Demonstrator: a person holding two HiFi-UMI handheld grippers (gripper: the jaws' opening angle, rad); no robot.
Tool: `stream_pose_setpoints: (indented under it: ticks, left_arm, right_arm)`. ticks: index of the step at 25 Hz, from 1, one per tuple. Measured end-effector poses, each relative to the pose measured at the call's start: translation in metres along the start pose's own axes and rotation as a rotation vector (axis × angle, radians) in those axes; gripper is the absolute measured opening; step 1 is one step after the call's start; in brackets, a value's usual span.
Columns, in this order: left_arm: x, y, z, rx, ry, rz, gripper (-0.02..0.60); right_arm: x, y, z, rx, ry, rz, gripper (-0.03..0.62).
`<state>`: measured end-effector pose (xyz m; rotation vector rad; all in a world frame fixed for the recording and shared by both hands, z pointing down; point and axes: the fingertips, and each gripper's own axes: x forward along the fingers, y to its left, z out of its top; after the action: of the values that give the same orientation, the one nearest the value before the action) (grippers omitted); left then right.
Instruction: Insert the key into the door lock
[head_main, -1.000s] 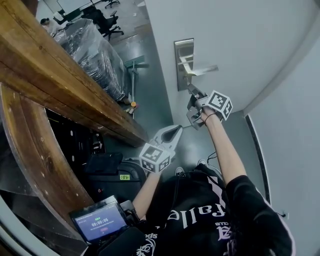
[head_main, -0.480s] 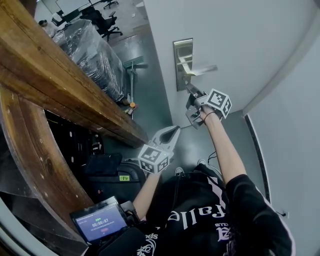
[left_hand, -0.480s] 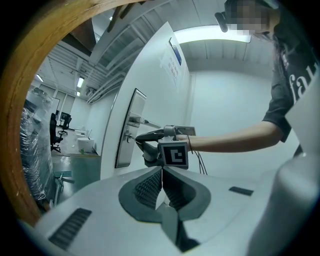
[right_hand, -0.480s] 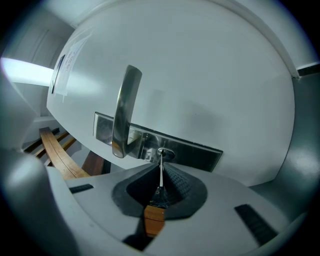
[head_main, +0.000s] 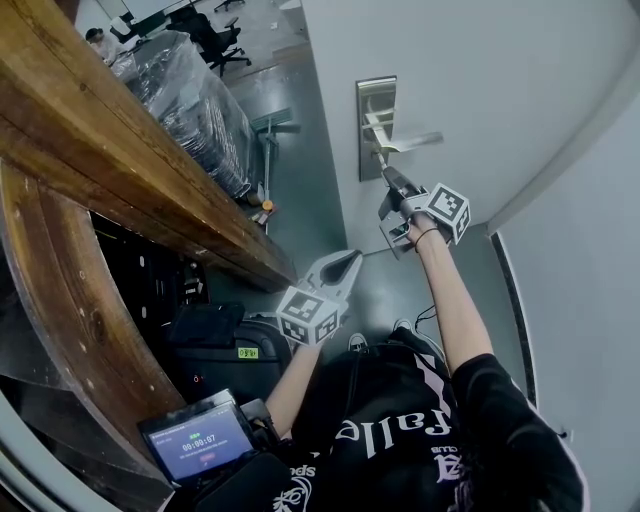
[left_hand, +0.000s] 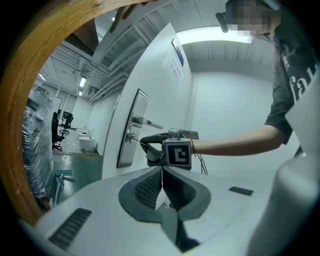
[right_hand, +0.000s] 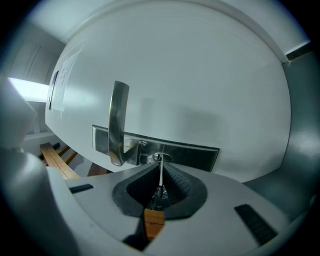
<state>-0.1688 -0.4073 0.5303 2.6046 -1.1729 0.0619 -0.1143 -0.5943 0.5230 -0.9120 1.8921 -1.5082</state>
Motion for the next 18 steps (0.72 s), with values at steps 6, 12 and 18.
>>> stream_pose_setpoints:
  ticks: [6,12,18]
  left_arm:
    - [0.004,-0.004,0.001,-0.004,0.002,-0.006,0.006]
    - [0.007,-0.001,0.002,-0.009,0.001,-0.004,0.006]
    - [0.006,0.002,0.002,-0.015,0.000,0.007,0.006]
  right_arm:
    - [-0.004,0.006,-0.001,0.025,0.006,0.026,0.037]
    - [0.006,0.010,-0.003,0.023,0.031,0.027,0.037]
    - [0.019,0.007,0.006,0.032,0.019,0.018,0.037]
